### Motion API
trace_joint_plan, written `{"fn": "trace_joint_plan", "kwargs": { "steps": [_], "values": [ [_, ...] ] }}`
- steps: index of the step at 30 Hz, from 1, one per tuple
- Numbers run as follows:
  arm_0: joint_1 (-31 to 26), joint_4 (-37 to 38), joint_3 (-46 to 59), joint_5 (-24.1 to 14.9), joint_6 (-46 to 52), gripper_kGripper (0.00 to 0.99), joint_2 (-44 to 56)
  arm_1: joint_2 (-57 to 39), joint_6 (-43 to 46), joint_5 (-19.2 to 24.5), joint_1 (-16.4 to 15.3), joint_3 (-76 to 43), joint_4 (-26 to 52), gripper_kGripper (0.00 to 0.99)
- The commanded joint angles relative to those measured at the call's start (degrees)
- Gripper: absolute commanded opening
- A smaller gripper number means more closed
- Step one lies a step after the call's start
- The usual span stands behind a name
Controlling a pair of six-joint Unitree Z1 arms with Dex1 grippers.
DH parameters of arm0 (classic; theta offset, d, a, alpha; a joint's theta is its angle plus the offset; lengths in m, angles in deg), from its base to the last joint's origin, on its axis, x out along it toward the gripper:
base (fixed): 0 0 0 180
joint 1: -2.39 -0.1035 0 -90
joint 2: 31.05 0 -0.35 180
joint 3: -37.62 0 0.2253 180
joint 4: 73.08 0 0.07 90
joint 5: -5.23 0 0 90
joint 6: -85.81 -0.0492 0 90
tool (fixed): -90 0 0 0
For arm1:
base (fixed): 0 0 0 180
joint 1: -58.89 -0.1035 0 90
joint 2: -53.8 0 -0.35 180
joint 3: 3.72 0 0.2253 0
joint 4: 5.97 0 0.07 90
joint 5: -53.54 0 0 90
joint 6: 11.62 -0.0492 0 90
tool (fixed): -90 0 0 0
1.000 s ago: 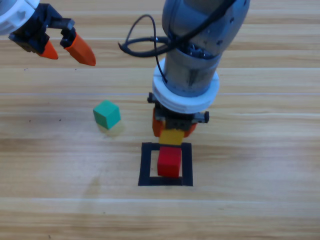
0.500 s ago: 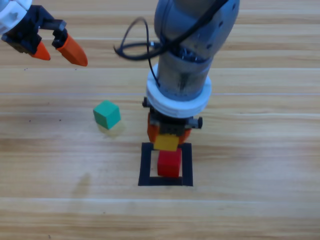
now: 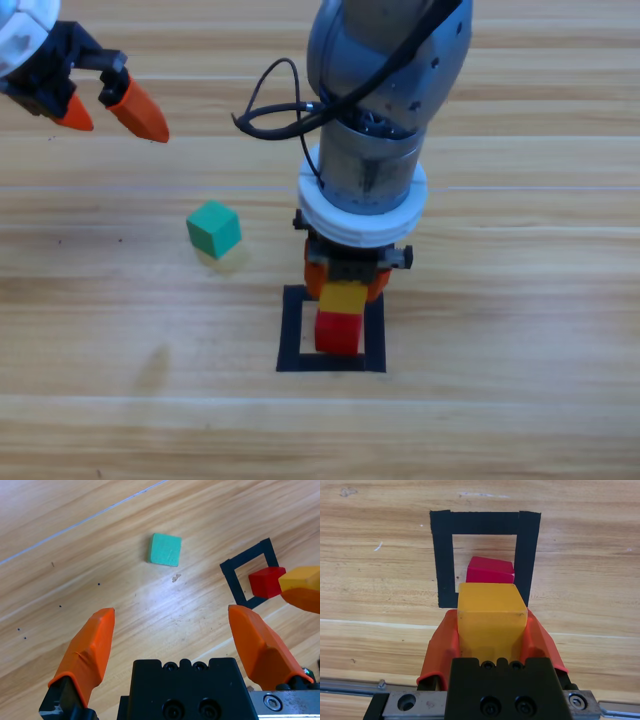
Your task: Stack the blocks in the rectangular block: red at the bottom, yellow in the middle, green on top
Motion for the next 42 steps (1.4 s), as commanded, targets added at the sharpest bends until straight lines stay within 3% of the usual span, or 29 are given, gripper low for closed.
{"fn": "trace_joint_plan", "kwargs": {
  "steps": [1,35,36,39,42],
  "values": [
    [-1.0,0.4,2.0,1.0,0.4,0.969,-1.5,4.3,-0.7,1.1,-1.9,0.5,-0.6,0.000],
    [-1.1,2.0,4.0,0.8,0.7,0.977,-2.3,7.6,-0.5,1.9,-2.2,3.4,-2.0,0.000],
    [-1.1,2.2,4.2,0.8,0.8,0.976,-2.3,7.6,-0.4,1.4,-2.2,3.7,-2.0,0.150],
    [-1.1,2.4,4.5,0.8,0.7,0.976,-2.3,7.2,-0.1,1.4,-2.2,4.5,-2.4,0.923],
    [-1.1,2.5,4.6,0.8,0.8,0.977,-2.6,6.1,0.7,1.6,-2.2,5.5,-2.5,0.989]
  ]
}}
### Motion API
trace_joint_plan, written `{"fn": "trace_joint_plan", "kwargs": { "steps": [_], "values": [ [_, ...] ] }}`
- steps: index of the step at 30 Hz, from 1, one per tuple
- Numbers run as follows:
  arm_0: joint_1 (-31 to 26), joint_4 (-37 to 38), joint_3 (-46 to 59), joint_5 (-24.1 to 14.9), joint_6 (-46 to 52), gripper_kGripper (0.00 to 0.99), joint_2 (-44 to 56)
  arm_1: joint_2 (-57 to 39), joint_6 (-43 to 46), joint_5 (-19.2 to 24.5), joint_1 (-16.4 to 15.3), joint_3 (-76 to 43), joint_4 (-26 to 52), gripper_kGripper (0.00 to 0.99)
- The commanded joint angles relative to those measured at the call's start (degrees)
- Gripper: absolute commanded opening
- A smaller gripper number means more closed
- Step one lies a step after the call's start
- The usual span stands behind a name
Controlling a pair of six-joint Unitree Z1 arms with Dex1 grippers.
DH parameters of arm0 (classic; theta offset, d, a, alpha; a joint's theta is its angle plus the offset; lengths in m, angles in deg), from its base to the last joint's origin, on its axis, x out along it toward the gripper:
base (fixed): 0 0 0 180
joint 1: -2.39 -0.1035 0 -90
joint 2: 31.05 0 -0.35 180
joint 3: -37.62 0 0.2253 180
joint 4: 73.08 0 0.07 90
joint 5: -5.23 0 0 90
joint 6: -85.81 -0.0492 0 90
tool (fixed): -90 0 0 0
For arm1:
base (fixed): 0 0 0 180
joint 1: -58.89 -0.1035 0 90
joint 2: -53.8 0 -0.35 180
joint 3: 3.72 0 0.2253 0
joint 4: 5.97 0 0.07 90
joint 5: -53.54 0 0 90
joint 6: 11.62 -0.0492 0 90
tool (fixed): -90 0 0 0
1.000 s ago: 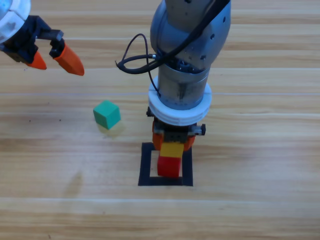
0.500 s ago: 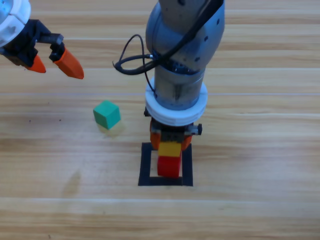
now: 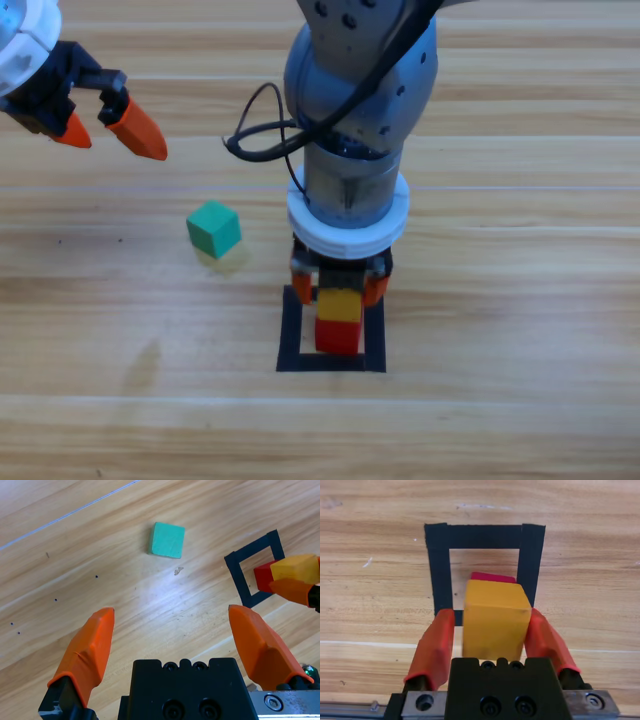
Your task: Stack the blocks in the rectangular block: red at the bottom, yellow in the middle, green on top
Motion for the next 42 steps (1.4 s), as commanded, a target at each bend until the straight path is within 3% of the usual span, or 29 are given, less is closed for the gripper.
{"fn": "trace_joint_plan", "kwargs": {
  "steps": [1,9,14,17,18,22,23,27,33,42],
  "values": [
    [-1.0,1.1,1.8,0.7,0.7,0.977,-2.6,1.4,1.2,-0.2,-1.9,2.0,-1.1,0.990],
    [-1.1,2.1,1.6,0.3,1.6,0.974,-2.9,-10.3,10.4,1.1,-2.1,3.6,-1.1,0.990],
    [-0.8,2.7,-1.0,-0.8,0.0,0.974,-7.2,-26.0,32.2,8.9,-1.7,-1.0,-1.1,0.990],
    [-0.5,2.7,-2.8,-1.0,-2.0,0.980,-11.2,-35.2,44.8,8.4,-1.6,-11.1,1.3,0.990],
    [-0.5,2.7,-3.2,-1.3,-2.6,0.982,-12.2,-37.5,47.9,7.3,-1.5,-15.1,2.8,0.990],
    [0.2,1.9,-6.1,-2.5,-5.7,0.974,-16.9,-50.5,61.1,-6.6,-0.5,-38.1,15.8,0.990],
    [0.3,1.6,-6.8,-2.5,-6.5,0.971,-17.9,-53.2,62.6,-8.4,-0.4,-43.2,19.6,0.990],
    [0.9,0.8,-8.2,-2.4,-9.5,0.971,-20.6,-55.0,68.8,-17.3,-0.4,-51.2,26.7,0.990],
    [2.4,0.9,-7.8,-2.3,-10.9,0.968,-21.8,-50.5,71.5,-19.9,-2.8,-50.6,27.4,0.990],
    [5.9,1.2,-8.1,-3.8,-7.8,0.960,-22.4,-48.1,70.7,-21.3,-3.1,-51.2,27.4,0.990]
  ]
}}
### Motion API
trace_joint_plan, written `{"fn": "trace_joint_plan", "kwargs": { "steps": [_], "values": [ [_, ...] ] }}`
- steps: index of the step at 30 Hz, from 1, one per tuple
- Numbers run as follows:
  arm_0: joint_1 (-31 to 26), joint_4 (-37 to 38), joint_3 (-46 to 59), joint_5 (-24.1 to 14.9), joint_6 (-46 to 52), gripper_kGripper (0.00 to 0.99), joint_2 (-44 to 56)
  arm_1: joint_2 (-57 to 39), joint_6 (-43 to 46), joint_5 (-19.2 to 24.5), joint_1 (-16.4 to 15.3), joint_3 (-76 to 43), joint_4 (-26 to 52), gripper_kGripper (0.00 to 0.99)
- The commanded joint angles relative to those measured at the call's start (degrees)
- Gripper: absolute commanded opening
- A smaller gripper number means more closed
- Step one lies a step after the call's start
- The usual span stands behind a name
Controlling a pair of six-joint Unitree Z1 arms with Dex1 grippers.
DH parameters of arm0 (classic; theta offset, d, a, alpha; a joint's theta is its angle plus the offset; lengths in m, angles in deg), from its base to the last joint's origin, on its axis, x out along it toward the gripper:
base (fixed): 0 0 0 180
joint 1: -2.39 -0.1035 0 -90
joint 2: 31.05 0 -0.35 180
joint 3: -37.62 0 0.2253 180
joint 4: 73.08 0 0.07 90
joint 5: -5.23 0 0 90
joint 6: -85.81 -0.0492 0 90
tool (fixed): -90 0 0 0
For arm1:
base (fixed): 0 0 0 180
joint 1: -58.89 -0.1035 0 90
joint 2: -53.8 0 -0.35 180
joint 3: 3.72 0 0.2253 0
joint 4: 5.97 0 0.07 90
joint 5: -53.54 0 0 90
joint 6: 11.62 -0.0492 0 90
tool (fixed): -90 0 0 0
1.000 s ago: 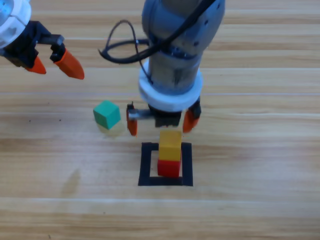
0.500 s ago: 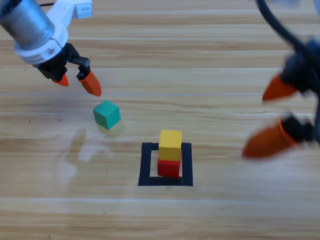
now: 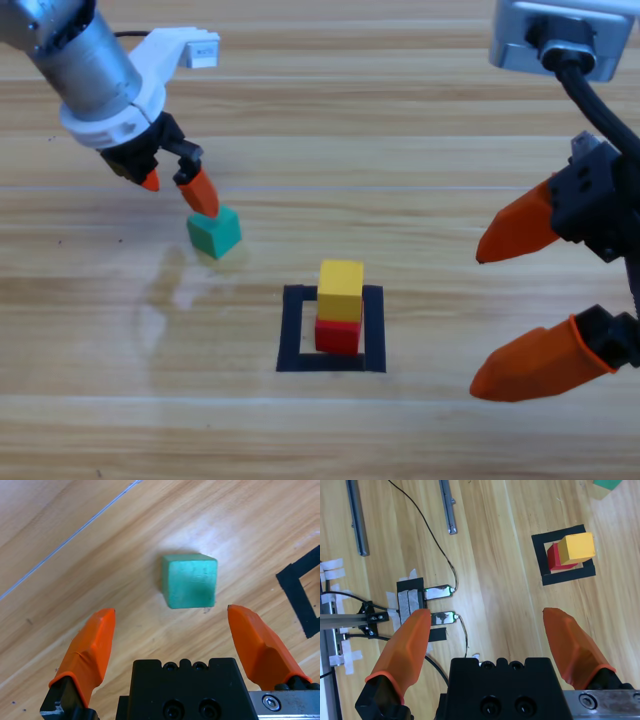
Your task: Stack the blocks in the rectangular block: red at the bottom, yellow in the middle, green on top
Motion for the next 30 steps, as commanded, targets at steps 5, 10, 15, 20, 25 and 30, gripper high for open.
{"fn": "trace_joint_plan", "kwargs": {
  "steps": [5,10,15,20,25,30],
  "values": [
    [4.6,0.6,0.7,-2.3,4.8,0.962,-3.9,4.5,-0.7,-1.7,-1.9,-1.1,1.6,0.990],
    [6.0,3.9,3.0,-4.9,7.7,0.960,-4.2,5.3,-0.7,-1.7,-1.9,-1.5,2.4,0.990],
    [6.2,7.3,6.4,-5.3,8.0,0.960,-4.9,5.4,-1.1,-1.7,-1.9,-1.6,2.9,0.990],
    [6.2,8.3,7.4,-5.4,7.9,0.959,-5.0,5.3,-1.3,-1.7,-1.9,-1.9,3.0,0.990],
    [6.2,8.7,7.8,-5.5,7.9,0.957,-4.9,5.3,-1.4,-1.6,-1.9,-1.9,3.0,0.990],
    [6.2,11.0,9.7,-6.0,8.1,0.939,-4.4,5.3,-1.5,-1.6,-1.9,-1.9,3.1,0.990]
  ]
}}
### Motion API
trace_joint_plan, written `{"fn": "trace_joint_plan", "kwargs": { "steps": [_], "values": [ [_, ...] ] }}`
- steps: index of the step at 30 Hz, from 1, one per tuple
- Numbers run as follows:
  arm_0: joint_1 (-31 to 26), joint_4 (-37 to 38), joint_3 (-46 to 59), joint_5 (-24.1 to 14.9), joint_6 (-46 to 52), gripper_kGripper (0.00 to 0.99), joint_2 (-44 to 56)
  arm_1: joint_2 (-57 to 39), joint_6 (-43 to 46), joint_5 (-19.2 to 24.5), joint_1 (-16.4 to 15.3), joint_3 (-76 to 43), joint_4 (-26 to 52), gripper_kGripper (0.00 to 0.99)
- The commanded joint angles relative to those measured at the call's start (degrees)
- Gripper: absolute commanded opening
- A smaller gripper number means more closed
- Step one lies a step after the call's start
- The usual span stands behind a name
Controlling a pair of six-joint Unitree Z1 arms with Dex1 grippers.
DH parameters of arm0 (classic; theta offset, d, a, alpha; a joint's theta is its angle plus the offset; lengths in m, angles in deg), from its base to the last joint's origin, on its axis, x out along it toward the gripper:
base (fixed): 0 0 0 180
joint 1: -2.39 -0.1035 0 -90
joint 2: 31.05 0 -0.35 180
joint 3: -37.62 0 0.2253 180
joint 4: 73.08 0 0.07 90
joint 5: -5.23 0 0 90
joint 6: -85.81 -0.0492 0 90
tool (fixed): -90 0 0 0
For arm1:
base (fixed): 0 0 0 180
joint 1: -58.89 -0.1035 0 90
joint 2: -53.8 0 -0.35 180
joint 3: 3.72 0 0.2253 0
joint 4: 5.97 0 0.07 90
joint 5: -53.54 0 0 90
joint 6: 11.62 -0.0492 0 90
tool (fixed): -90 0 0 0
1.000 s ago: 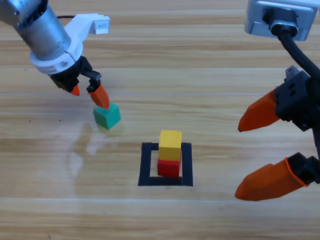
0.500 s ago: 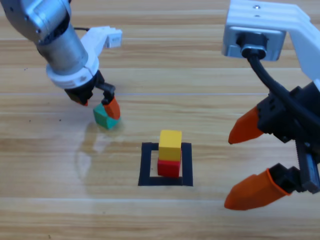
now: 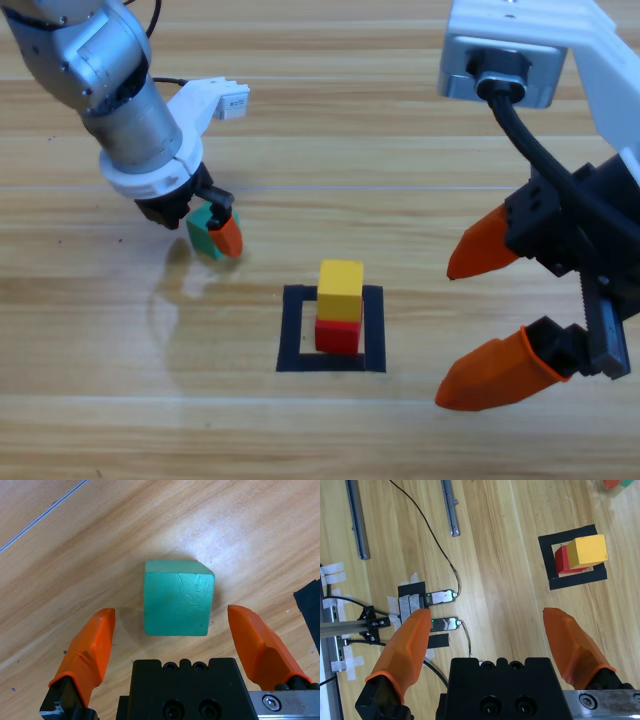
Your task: Stack the blocks in the rectangular block: red at the bottom, yellow in the middle, green on top
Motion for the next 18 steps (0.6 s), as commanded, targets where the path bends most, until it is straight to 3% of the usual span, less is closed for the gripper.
{"fn": "trace_joint_plan", "kwargs": {
  "steps": [1,18],
  "values": [
    [0.9,2.1,2.7,-1.1,0.8,0.933,-1.9,2.2,-0.6,-0.5,-1.8,-1.6,0.8,0.990],
    [2.2,4.2,4.1,-1.6,0.8,0.822,-1.0,2.4,-0.7,-0.4,-1.8,-1.5,1.0,0.990]
  ]
}}
